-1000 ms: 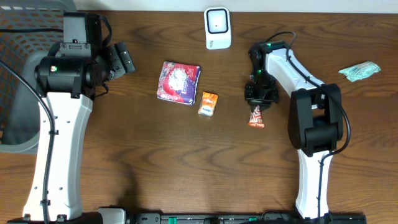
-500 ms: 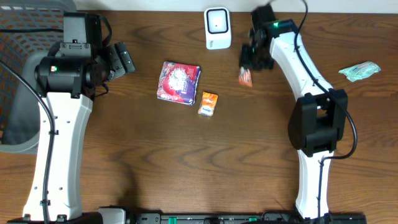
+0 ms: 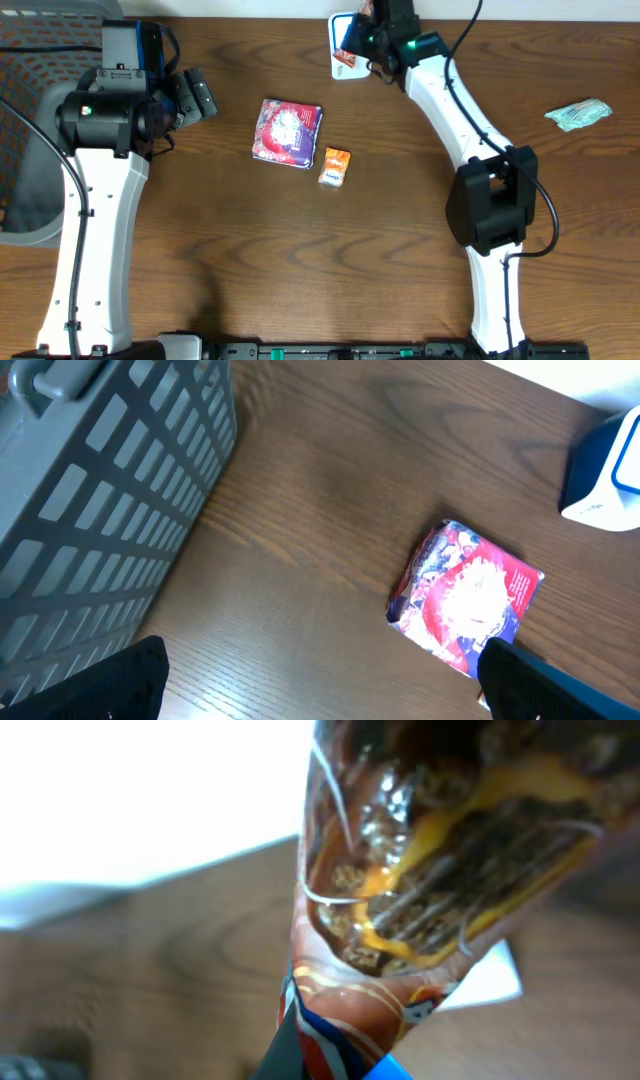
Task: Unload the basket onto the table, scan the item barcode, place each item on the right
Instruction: 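Carry the red bar to the right table edge and release it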
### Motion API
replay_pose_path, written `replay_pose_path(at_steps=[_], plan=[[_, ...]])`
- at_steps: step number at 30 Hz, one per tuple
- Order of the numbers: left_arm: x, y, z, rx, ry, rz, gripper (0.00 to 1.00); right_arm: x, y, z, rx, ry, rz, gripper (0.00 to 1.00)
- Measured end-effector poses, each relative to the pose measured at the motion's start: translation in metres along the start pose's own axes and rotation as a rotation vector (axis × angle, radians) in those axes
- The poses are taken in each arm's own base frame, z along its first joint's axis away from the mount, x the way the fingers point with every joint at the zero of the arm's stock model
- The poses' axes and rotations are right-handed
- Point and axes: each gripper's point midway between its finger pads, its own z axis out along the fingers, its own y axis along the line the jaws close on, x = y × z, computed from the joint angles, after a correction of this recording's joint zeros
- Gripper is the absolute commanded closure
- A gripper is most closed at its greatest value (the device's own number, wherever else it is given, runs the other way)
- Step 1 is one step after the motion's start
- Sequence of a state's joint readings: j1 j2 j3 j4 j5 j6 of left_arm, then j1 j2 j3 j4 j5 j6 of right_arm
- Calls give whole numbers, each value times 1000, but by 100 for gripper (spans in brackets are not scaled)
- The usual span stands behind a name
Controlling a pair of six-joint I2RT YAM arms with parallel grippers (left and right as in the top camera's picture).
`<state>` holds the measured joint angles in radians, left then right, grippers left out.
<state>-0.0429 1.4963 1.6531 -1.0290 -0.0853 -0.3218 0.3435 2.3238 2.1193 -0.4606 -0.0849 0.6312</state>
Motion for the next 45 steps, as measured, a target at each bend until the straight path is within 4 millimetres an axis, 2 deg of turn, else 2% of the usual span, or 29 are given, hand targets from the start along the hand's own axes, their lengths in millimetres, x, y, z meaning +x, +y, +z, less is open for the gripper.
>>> replay_pose_path(at_steps=[4, 8, 11, 16, 20, 23, 26, 27, 28, 30, 31, 32, 35, 38, 41, 43, 45], plan=[[0, 0, 0, 0, 0, 0, 2, -2, -2, 15, -14, -36, 70, 99], [0, 0, 0, 0, 0, 0, 2, 13, -16, 38, 6, -15, 121, 99], [0, 0, 0, 0, 0, 0, 2, 20, -24, 48, 18, -1, 135, 98], [0, 0, 0, 0, 0, 0, 2, 13, -28, 43, 15, 15, 161, 99], [0, 0, 0, 0, 0, 0, 2, 0, -51, 25, 75, 66, 205, 99], [0, 0, 0, 0, 0, 0, 2, -19, -88, -1, 161, 105, 265, 99], [0, 0, 0, 0, 0, 0, 2, -43, -140, -32, 252, 121, 312, 99], [0, 0, 0, 0, 0, 0, 2, -54, -175, -51, 308, 125, 335, 99], [0, 0, 0, 0, 0, 0, 2, -61, -198, -62, 341, 127, 345, 99], [0, 0, 0, 0, 0, 0, 2, -58, -252, -92, 429, 185, 365, 99], [0, 0, 0, 0, 0, 0, 2, -58, -259, -96, 437, 192, 364, 99], [0, 0, 0, 0, 0, 0, 2, -58, -289, -112, 477, 213, 365, 99], [0, 0, 0, 0, 0, 0, 2, -50, -339, -141, 532, 277, 340, 93], [0, 0, 0, 0, 0, 0, 2, -35, -376, -156, 556, 342, 299, 68], [0, 0, 0, 0, 0, 0, 2, -15, -407, -165, 602, 405, 271, 17], [0, 0, 0, 0, 0, 0, 2, -6, -421, -172, 635, 434, 268, 11], [0, 0, 0, 0, 0, 0, 2, 1, -434, -181, 663, 457, 272, 11]])
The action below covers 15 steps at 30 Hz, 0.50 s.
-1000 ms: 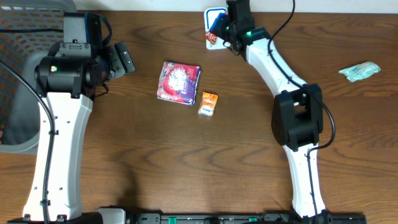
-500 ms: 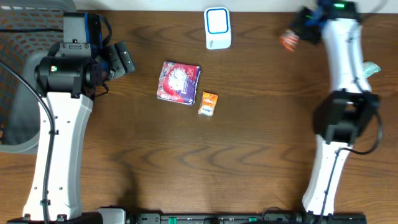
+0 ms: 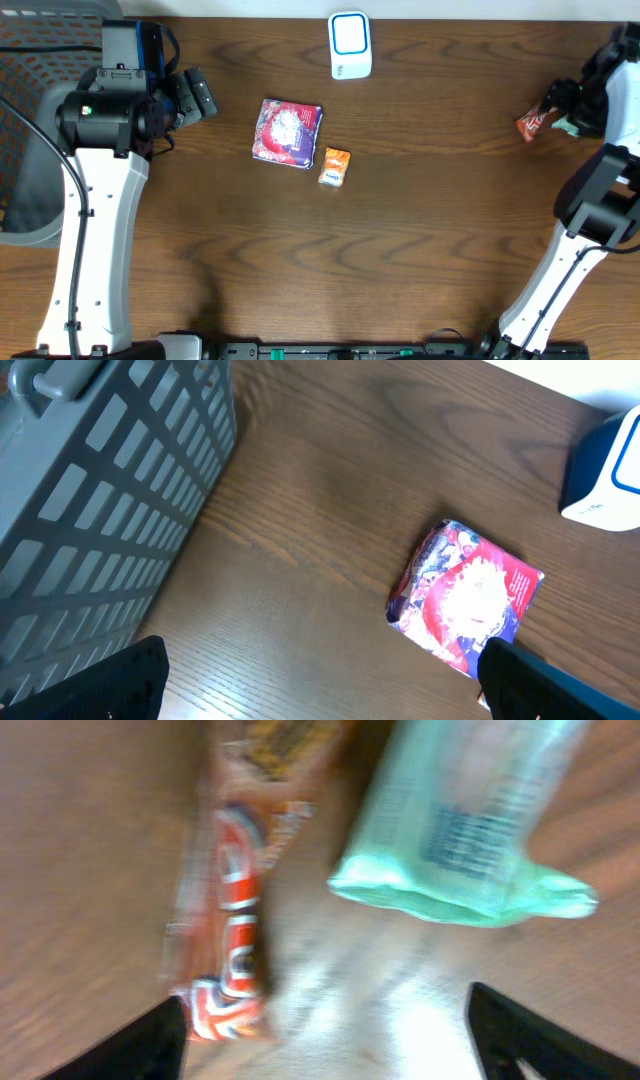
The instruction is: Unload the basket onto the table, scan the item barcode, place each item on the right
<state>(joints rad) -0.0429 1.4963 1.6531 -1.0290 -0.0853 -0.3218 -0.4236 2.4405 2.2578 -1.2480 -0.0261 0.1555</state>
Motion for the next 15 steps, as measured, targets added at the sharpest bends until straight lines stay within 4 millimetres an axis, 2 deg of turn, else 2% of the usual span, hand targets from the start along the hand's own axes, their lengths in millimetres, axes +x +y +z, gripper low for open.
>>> replay_pose_path(at_steps=[4, 8, 10, 12, 13, 15], plan=[[0, 0, 0, 0, 0, 0, 2, 11, -26, -3, 36, 54, 40, 13], [0, 0, 0, 0, 0, 0, 2, 15, -32, -16, 29, 74, 61, 13], [0, 0, 0, 0, 0, 0, 2, 9, -25, -29, -4, 50, 60, 14], [0, 0, 0, 0, 0, 0, 2, 3, -3, -52, -90, 10, 39, 19], [0, 0, 0, 0, 0, 0, 2, 1, 8, -61, -128, -7, 26, 24], [0, 0, 0, 0, 0, 0, 2, -1, 34, -84, -208, -53, -14, 41]])
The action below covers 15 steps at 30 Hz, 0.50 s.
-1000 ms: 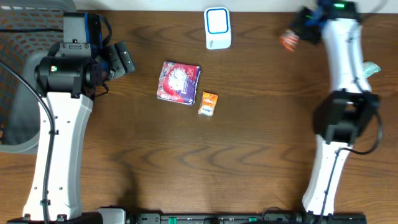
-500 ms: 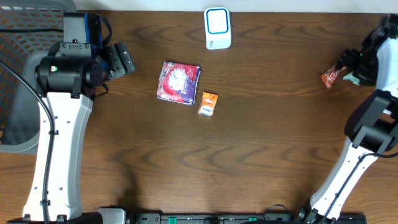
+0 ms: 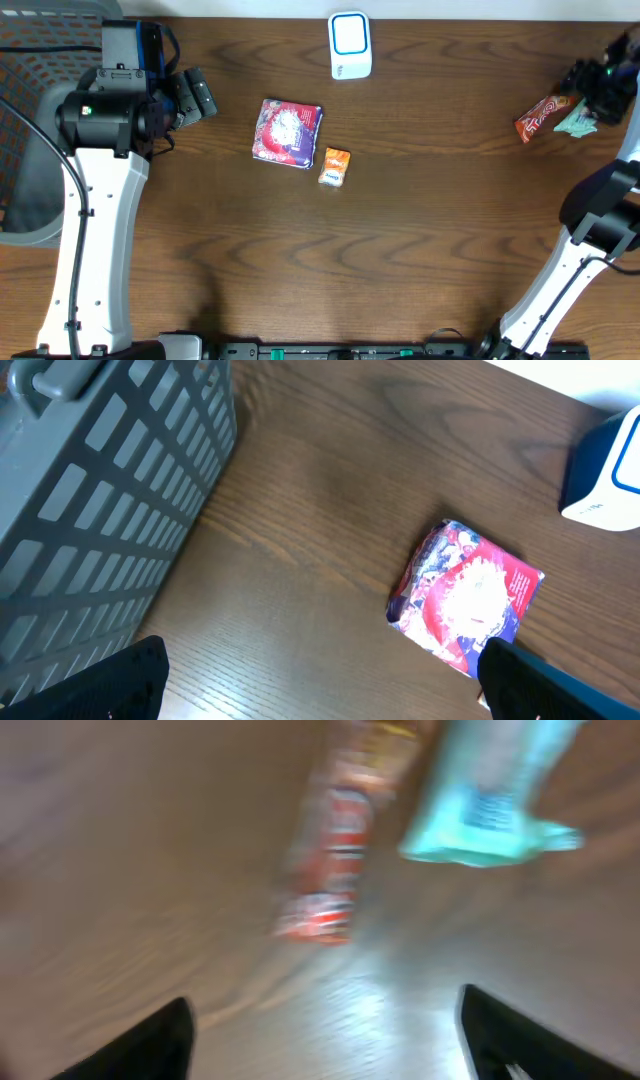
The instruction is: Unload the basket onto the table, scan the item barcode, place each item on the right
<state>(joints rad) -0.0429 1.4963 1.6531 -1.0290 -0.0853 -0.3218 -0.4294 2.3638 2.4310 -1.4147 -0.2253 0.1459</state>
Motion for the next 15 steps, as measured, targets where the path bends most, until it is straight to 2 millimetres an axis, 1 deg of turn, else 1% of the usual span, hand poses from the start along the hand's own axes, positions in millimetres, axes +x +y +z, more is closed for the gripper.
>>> replay_pose_path(at_steps=[1, 3, 4, 5, 6, 7, 8, 10, 13, 15], plan=[[0, 0, 0, 0, 0, 0, 2, -1, 11, -6, -23, -14, -14, 54], [0, 0, 0, 0, 0, 0, 2, -1, 34, -16, -61, -41, -61, 65], [0, 0, 0, 0, 0, 0, 2, 0, 43, -18, -71, -48, -77, 70], [0, 0, 0, 0, 0, 0, 2, 1, 53, -18, -78, -52, -98, 78], [0, 0, 0, 0, 0, 0, 2, 2, 59, -17, -79, -52, -111, 84], [0, 0, 0, 0, 0, 0, 2, 4, 64, -15, -82, -51, -119, 96], [0, 0, 0, 0, 0, 0, 2, 5, 72, -9, -83, -45, -137, 99], [0, 0, 0, 0, 0, 0, 2, 3, 78, 2, -81, -54, -136, 99], [0, 0, 0, 0, 0, 0, 2, 1, 78, 29, -53, -62, -104, 99], [0, 0, 0, 0, 0, 0, 2, -3, 72, 53, -38, -76, -79, 99]])
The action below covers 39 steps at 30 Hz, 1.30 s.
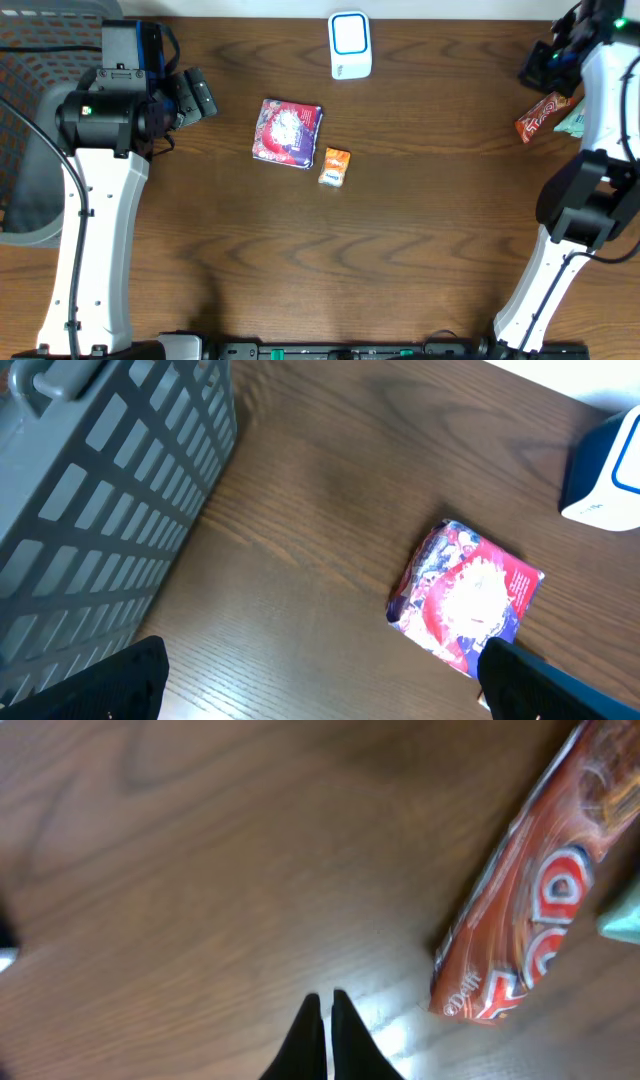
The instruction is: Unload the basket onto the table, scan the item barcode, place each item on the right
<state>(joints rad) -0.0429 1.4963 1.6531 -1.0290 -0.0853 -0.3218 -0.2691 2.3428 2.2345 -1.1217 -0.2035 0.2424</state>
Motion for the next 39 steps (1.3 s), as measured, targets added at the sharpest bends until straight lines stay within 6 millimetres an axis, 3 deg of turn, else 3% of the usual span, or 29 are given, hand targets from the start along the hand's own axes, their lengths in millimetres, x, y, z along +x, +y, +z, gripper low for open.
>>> replay_pose_path(at_steps=[5, 10, 22, 26, 30, 32, 33, 35, 39], plan=[[0, 0, 0, 0, 0, 0, 2, 9, -21, 47, 45, -1, 33, 99], [0, 0, 0, 0, 0, 0, 2, 24, -45, 70, 128, 13, 50, 99], [0, 0, 0, 0, 0, 0, 2, 43, -122, 51, 396, 85, 117, 98], [0, 0, 0, 0, 0, 0, 2, 51, -137, 36, 424, 137, 143, 95], [0, 0, 0, 0, 0, 0, 2, 36, -120, 15, 357, 126, 97, 89], [0, 0, 0, 0, 0, 0, 2, 27, -102, 4, 303, 111, 74, 75], [0, 0, 0, 0, 0, 0, 2, 24, -90, -3, 260, 103, 61, 63], [0, 0, 0, 0, 0, 0, 2, 19, -62, -16, 170, 88, 35, 48], [0, 0, 0, 0, 0, 0, 2, 20, 2, -39, -52, 75, -26, 35]])
